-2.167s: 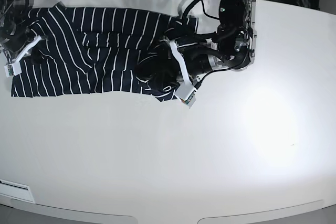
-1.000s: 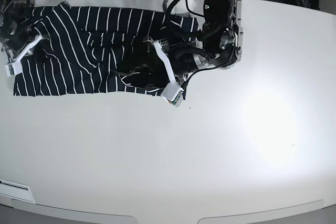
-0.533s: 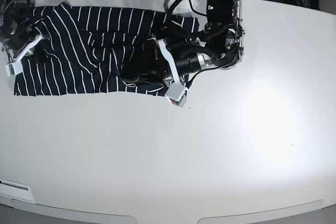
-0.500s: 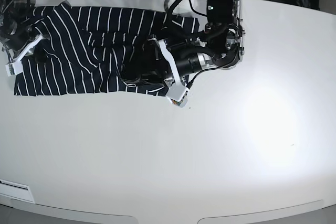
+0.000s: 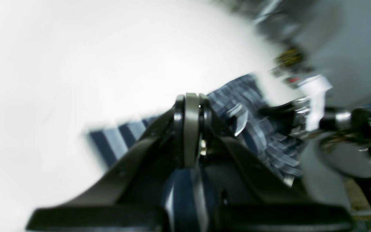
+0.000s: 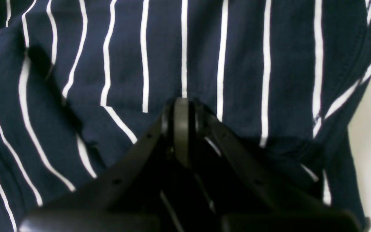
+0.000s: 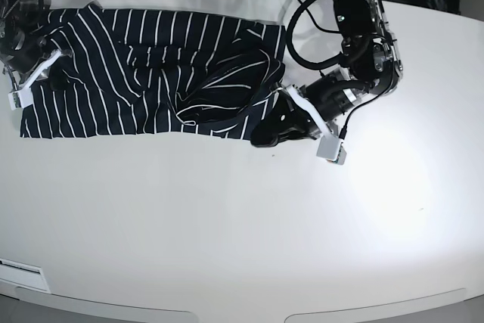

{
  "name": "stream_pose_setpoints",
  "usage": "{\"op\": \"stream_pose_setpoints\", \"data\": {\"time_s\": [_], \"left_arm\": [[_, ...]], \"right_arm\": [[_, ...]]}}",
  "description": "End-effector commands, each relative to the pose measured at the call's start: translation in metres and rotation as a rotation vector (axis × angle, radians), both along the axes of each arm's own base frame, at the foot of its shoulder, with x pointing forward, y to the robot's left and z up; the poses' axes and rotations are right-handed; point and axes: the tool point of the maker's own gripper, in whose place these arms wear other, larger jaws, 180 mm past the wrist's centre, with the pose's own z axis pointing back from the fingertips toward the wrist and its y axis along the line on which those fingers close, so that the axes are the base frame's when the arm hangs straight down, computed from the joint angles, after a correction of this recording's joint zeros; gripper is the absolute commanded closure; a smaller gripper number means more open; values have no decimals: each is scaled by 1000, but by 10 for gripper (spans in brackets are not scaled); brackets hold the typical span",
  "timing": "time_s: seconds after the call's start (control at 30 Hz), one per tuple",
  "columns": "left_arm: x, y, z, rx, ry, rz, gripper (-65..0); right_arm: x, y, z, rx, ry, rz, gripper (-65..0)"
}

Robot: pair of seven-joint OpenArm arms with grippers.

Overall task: Fold the T-shirt properly
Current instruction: 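Release the fabric with the left gripper and regrasp the folded edge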

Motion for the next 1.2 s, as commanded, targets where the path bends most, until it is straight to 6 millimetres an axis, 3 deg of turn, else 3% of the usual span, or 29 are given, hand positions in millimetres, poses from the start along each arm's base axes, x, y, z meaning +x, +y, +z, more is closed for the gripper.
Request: {"op": "stream_pose_setpoints", "data": {"time_s": [0.0,0.13,0.23,0.33,0.53,0.6,0.7,0.8,0.9,1.03,1.17], "left_arm": [[-1,-5,9,-26,-27,-7,0],[-20,-8,-22,72,74,-32,0],[-28,-19,-30,99,97,-65,0],[-44,-45,-25,49,98,-160,0],[-109,-116,3,-81,11,-543,0],[-127,-131,8,-99,-9,-636,0],[-139,-142,16,-128,-32,-690,0],[-134,-140,44,-202,-115,-669,0],[-119,-125,64,-194,-201,-597,0],[-84,-90,56,-69,-230,-428,0],[-32,-31,34,18,-109,-72,0]], "right_arm": [[-15,-4,-9,-37,76,27,-58],[-13,-3,-8,-34,71,26,-58],[-10,-4,-7,-35,64,26,-58],[-9,-4,-6,-35,61,26,-58],[-9,-4,-6,-35,61,25,-58],[-9,-4,-6,-35,61,25,-58],[-9,-4,-6,-35,61,25,-58],[-9,-4,-6,-35,61,25,-58],[-9,-4,-6,-35,63,25,-58],[-10,-4,-7,-38,70,26,-58],[-10,-4,-7,-37,69,26,-58]]}}
